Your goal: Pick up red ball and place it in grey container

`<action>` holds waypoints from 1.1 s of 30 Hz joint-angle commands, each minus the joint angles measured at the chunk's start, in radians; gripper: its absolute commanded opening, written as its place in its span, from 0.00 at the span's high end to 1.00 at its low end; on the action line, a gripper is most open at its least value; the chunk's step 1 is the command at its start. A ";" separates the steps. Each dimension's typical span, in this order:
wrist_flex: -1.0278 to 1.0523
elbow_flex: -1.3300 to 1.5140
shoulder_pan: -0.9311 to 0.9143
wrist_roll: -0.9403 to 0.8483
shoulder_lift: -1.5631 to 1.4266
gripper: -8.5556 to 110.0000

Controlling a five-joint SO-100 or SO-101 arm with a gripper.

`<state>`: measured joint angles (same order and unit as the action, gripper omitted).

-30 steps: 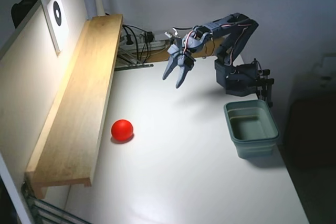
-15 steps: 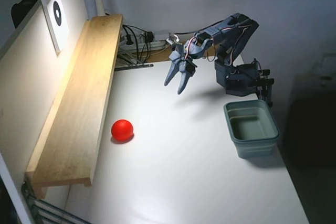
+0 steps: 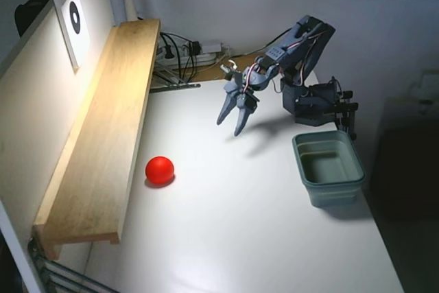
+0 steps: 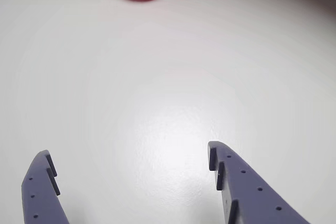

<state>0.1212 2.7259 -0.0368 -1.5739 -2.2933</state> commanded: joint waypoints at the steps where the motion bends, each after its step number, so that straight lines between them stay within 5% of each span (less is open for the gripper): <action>1: -0.052 0.018 -0.009 0.003 0.005 0.61; 18: -0.324 -0.186 -0.009 0.003 0.481 0.61; 33: -0.362 -0.447 -0.009 0.003 0.780 0.61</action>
<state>-0.2056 2.3439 -0.0353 -1.5739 -1.5202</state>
